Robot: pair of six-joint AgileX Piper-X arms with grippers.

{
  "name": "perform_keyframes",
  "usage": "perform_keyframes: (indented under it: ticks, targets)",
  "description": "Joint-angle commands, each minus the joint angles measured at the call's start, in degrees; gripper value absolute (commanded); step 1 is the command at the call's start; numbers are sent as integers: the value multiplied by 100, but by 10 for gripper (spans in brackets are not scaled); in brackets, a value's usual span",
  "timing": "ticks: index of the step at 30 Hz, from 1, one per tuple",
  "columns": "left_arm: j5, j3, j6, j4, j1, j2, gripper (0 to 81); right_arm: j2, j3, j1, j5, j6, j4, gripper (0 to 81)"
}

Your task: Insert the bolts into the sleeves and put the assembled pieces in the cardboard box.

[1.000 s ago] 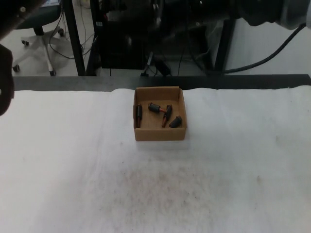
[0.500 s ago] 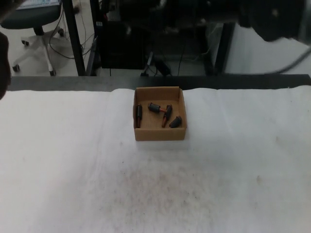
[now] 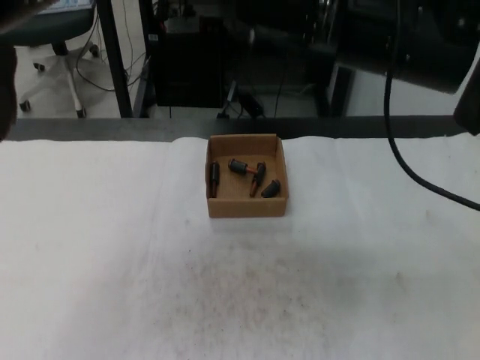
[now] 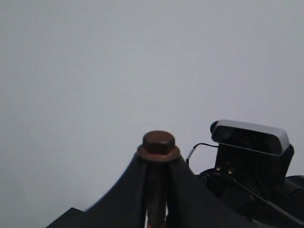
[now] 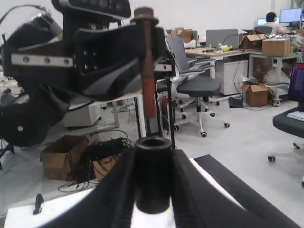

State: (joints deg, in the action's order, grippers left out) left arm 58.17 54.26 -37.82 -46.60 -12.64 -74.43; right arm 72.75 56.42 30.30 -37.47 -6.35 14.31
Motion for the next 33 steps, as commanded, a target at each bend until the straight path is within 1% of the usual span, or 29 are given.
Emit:
perform_keyframes:
  ticks: [1, 3, 7, 10, 13, 15, 19, 21, 33]
  targets:
    - [76, 67, 257, -25, -203, 21, 2, 114, -20, 20, -160, -419, 475, 8]
    - [102, 67, 457, -25, -294, 21, 2, 218, -20, 64, -321, -420, 476, 8]
    - [100, 67, 758, -25, -288, 21, 2, 349, -20, 171, -655, -442, 476, 8]
    - [144, 67, 787, 83, -284, 21, 2, 370, -20, 199, -665, -444, 476, 8]
    - [422, 67, 981, 281, -284, 21, 2, 370, -20, 197, -665, -427, 476, 8]
    - [445, 67, 1094, 285, -284, 21, 2, 370, -20, 197, -665, -173, 476, 8]
    - [432, 67, 1263, 226, -284, 21, 2, 370, -20, 197, -605, 1170, 342, 8]
    - [432, 67, 1342, 227, -284, 21, 2, 370, -20, 197, -568, 1505, 266, 8]
    - [550, 67, 1357, 188, -284, 42, 2, 370, -20, 151, -440, 1536, 231, 8]
